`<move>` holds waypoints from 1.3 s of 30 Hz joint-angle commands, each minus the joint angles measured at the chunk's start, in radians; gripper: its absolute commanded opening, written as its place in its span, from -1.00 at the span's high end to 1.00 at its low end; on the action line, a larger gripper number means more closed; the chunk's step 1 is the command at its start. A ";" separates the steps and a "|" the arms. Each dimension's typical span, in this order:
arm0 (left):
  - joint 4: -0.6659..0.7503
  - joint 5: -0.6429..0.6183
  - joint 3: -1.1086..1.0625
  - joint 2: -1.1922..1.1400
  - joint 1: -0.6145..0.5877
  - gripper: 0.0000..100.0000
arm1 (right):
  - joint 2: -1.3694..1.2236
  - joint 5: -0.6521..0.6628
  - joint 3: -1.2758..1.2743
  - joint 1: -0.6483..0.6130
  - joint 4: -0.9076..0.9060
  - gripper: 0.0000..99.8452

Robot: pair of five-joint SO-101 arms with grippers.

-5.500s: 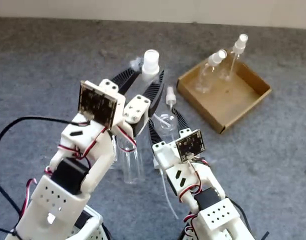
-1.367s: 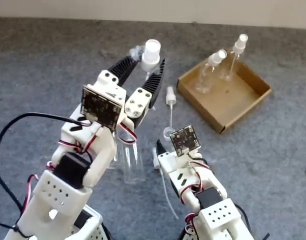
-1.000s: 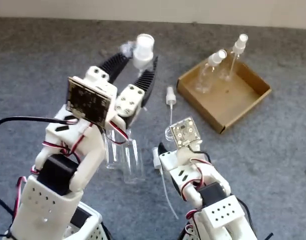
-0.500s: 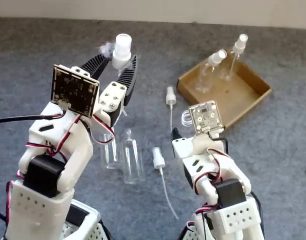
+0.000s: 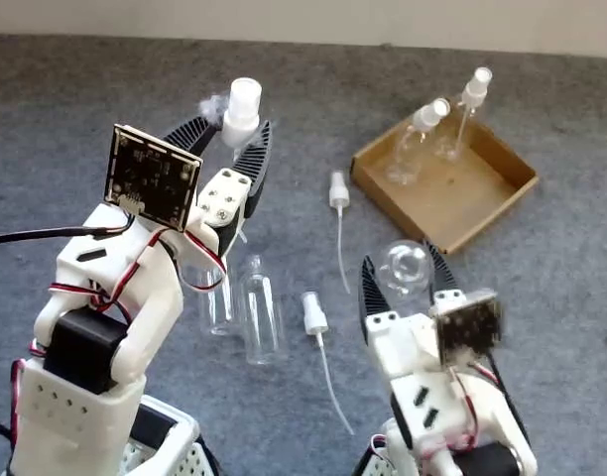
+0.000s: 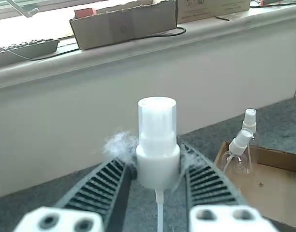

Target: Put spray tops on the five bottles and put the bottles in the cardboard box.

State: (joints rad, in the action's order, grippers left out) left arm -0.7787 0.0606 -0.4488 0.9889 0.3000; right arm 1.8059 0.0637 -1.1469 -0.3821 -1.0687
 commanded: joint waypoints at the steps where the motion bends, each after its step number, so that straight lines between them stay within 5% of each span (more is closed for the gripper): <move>1: -0.005 0.008 0.047 -0.004 -0.004 0.95 | -0.042 -0.003 -0.042 0.013 0.085 0.61; 15: 0.005 0.003 0.047 -0.013 0.081 0.95 | -0.058 -0.008 -0.196 0.007 0.188 0.61; 26: 0.496 0.003 -0.134 -0.007 0.223 0.95 | -0.058 -0.008 -0.208 0.007 0.186 0.61; 39: 0.589 0.003 -0.205 -0.005 0.369 0.95 | -0.058 -0.008 -0.303 0.007 0.188 0.61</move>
State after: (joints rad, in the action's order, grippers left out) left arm -0.2156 0.0606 -0.6605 0.9858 0.6299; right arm 1.7522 0.0637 -1.4615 -0.3821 -0.9076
